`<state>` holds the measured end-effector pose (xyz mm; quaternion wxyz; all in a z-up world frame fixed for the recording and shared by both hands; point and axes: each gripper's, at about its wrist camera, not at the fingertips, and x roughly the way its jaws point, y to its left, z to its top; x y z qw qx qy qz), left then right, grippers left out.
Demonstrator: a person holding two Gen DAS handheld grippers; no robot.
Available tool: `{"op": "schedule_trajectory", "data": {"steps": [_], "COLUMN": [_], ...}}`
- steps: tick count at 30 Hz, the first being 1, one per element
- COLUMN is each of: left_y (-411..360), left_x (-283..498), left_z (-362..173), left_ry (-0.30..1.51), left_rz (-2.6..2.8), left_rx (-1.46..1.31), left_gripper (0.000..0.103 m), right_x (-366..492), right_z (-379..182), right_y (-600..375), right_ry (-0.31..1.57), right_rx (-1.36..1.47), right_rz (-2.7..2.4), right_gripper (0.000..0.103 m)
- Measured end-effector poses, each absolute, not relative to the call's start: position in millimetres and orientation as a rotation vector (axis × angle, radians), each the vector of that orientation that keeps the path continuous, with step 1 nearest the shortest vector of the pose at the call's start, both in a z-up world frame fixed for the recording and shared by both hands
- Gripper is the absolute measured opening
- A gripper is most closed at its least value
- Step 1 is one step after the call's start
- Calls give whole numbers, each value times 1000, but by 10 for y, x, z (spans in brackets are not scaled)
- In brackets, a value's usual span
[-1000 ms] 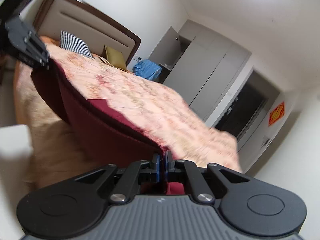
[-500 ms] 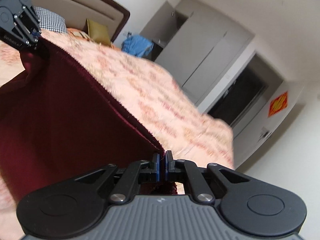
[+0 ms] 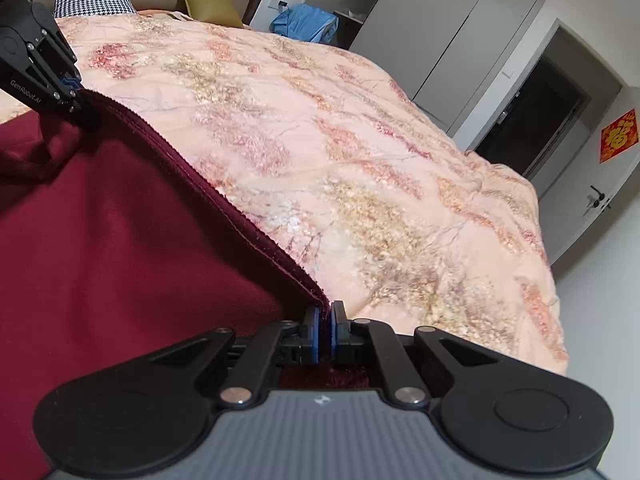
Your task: Fold small clothes
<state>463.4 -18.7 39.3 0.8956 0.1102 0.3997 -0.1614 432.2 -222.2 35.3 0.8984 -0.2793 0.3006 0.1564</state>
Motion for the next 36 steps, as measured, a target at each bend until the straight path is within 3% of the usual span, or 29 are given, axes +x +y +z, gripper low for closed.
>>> {"op": "schedule_trajectory", "data": {"steps": [1, 3, 4, 5, 7, 8, 9, 14, 21, 27, 34, 36], "left_y": [-178, -162, -152, -141, -116, -97, -81, 63, 206, 25, -155, -108], "left_x": [4660, 4685, 4677, 4659, 4614, 4595, 4585, 4443, 3848, 3396, 3435, 3476], "left_z": [364, 329, 334, 351, 414, 445, 478, 614, 683, 331, 41, 74], "left_ry": [838, 845, 829, 807, 769, 759, 758, 728, 636, 637, 670, 647], "left_rz": [-335, -354, -352, -348, -364, -383, -404, -412, -378, -334, -201, -157], "left_rx": [227, 231, 232, 232, 225, 215, 203, 103, 86, 216, 276, 236], "left_gripper": [25, 54, 78, 95, 102, 102, 102, 102, 102, 101, 72, 70], "right_x": [4358, 4392, 4414, 4396, 4362, 4339, 4323, 4266, 3778, 3032, 2532, 2469], "right_z": [330, 290, 273, 273, 293, 318, 338, 484, 605, 429, 199, 181], "right_y": [-2234, -2253, -2260, -2264, -2291, -2303, -2321, -2498, -2932, -3121, -3224, -3249], "right_ry": [630, 644, 652, 659, 660, 649, 638, 635, 591, 542, 549, 556], "right_rx": [-572, -555, -539, -523, -499, -492, -487, -399, -198, -126, 11, 39], "right_rz": [326, 330, 339, 352, 359, 355, 353, 338, 281, 240, 186, 180], "right_gripper": [6, 10, 12, 18, 51, 74, 84, 102, 103, 103, 103, 103]}}
